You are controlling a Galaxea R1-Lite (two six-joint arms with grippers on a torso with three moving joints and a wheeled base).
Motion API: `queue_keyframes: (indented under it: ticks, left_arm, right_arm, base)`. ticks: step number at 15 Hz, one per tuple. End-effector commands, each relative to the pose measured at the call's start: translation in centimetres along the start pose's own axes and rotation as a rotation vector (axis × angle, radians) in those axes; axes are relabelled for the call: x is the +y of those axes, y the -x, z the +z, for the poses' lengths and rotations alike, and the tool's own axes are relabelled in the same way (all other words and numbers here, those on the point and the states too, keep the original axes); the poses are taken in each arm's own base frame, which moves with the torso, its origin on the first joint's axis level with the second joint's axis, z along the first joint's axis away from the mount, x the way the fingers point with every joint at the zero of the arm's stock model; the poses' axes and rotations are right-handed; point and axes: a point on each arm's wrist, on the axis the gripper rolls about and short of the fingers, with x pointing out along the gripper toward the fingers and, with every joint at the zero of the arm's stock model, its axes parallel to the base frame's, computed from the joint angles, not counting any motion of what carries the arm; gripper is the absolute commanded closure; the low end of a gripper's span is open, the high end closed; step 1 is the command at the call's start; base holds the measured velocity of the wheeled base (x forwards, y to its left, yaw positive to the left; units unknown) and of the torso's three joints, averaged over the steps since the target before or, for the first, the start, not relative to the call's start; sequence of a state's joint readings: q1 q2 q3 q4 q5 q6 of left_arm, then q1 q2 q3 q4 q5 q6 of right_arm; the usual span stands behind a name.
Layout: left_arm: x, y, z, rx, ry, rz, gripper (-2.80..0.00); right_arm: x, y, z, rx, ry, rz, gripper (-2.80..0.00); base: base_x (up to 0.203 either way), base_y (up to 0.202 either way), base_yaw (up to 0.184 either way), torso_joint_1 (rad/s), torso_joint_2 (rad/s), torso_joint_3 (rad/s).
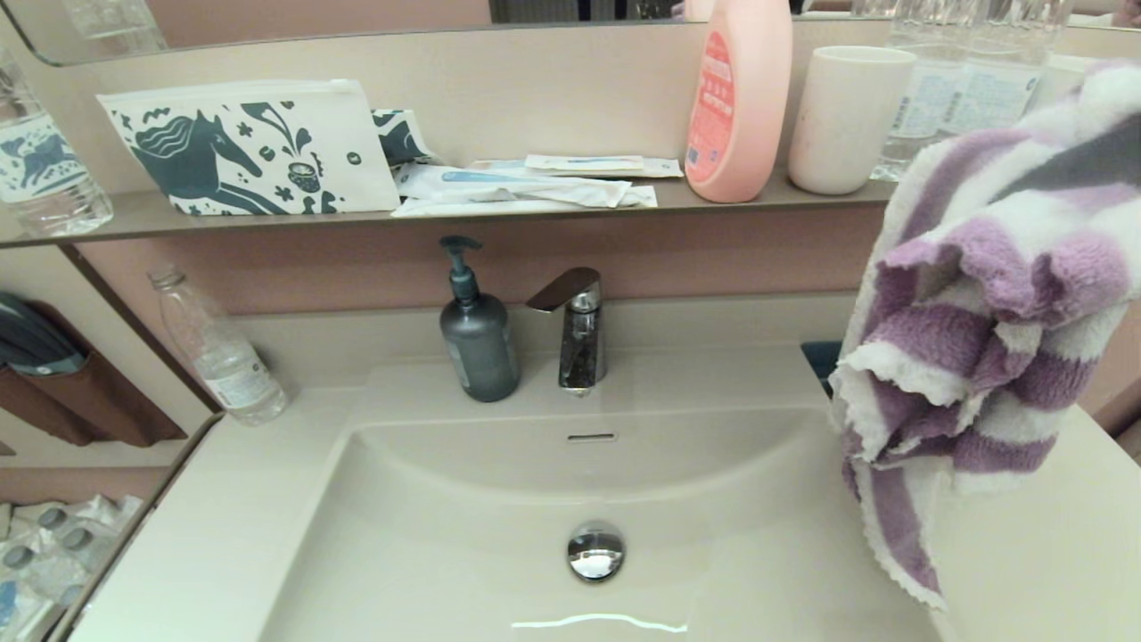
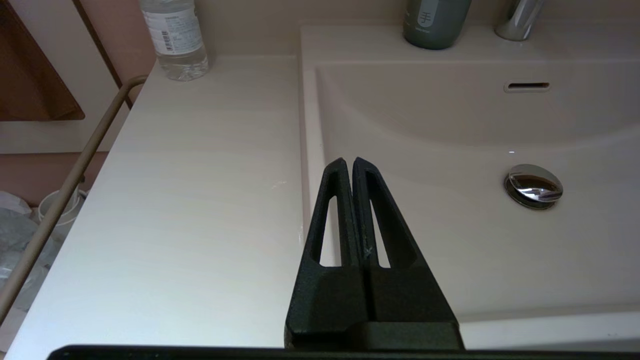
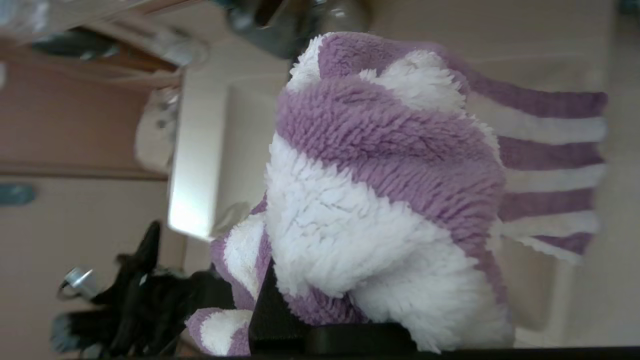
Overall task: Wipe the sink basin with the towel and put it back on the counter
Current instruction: Wipe the sink
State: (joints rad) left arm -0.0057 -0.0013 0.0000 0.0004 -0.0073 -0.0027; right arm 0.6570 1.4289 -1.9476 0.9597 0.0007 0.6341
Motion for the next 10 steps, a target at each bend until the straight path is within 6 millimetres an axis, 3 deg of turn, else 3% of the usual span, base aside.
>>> queue_keyframes:
  ticks: [1, 4, 10]
  left_arm:
    - [0.0, 0.0, 0.0, 0.001, 0.0, -0.001, 0.0]
    - [0.0, 0.0, 0.0, 0.001, 0.0, -0.001, 0.0]
    - [0.0, 0.0, 0.0, 0.001, 0.0, -0.001, 0.0]
  right_arm:
    - [1.0, -1.0, -0.1, 0.037, 0.014, 0.046, 0.0]
    - [2.4, -3.6, -1.3, 0.134, 0.05, 0.091, 0.0]
    - [-0.5, -10.6, -5.8, 0.368, 0.047, -0.159, 0.0]
  base:
    - [0.0, 0.0, 0.0, 0.0, 0.0, 0.0]
    - [0.0, 0.0, 0.0, 0.0, 0.0, 0.0]
    - [0.0, 0.0, 0.0, 0.0, 0.0, 0.0]
